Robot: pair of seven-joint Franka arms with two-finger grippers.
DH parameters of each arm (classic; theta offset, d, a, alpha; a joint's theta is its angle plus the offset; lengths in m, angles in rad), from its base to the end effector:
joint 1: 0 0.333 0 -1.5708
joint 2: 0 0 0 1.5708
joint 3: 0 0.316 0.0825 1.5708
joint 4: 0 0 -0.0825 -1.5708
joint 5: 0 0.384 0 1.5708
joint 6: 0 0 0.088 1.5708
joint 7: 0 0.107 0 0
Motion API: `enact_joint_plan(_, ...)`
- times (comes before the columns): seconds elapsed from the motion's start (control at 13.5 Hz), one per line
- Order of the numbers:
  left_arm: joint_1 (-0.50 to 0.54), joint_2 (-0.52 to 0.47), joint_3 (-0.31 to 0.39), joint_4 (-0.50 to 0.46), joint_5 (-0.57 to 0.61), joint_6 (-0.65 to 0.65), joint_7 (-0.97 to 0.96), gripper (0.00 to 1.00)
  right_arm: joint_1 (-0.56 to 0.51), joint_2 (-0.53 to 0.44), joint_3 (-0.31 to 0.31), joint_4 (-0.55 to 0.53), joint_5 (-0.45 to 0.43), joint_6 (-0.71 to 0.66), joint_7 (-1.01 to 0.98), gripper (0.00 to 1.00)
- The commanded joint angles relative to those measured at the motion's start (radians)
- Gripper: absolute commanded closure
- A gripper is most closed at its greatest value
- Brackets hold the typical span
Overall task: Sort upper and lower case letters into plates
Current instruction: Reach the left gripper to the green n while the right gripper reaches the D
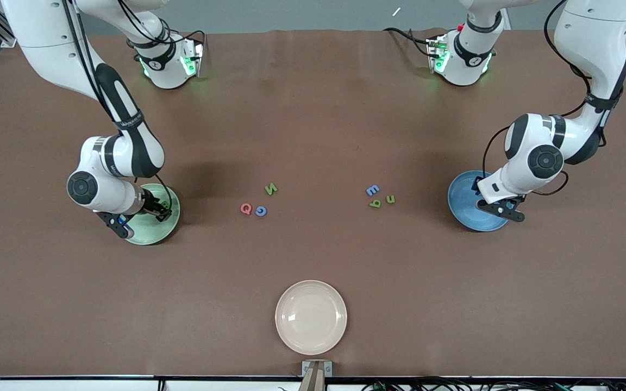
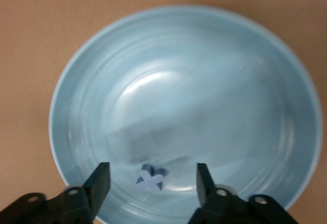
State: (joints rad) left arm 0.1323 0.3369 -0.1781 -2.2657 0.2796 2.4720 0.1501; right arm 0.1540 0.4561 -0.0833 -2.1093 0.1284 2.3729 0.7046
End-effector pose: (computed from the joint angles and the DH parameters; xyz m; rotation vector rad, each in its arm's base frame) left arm 0.5235 -0.0272 0.2020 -2.9749 0.6338 0.1879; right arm 0.5564 0.0400 0.1823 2.8918 -1.1046 -0.2969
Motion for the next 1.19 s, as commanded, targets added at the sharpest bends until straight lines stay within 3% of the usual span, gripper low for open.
enact_joint_plan(0.0,0.007,-0.044,-0.07,0.026,0.006,-0.059,-0.072,0.0,0.007,-0.019,0.0,-0.005,0.013,-0.026,-0.029,0.0)
enact_joint_plan(0.3,-0.008,-0.012,-0.213,0.115,0.003,-0.134,-0.338,0.0,-0.004,-0.051,-0.004,0.148,0.011,-0.301,-0.074,0.0)
enact_joint_plan(0.44,-0.01,0.033,-0.286,0.155,0.004,-0.134,-0.54,0.0,0.004,-0.062,-0.001,0.202,0.013,-0.368,-0.004,0.0)
enact_joint_plan(0.59,-0.02,0.074,-0.326,0.161,0.01,-0.117,-0.723,0.0,0.054,-0.065,0.01,0.204,0.022,-0.356,0.114,0.0)
enact_joint_plan(0.89,-0.1,0.137,-0.325,0.158,0.023,0.013,-0.998,0.0,0.18,-0.057,0.01,0.192,0.068,-0.243,0.352,0.0)
enact_joint_plan(1.11,-0.118,0.184,-0.325,0.181,0.154,0.045,-1.108,0.0,0.284,-0.007,0.01,0.187,0.066,-0.114,0.545,0.02)
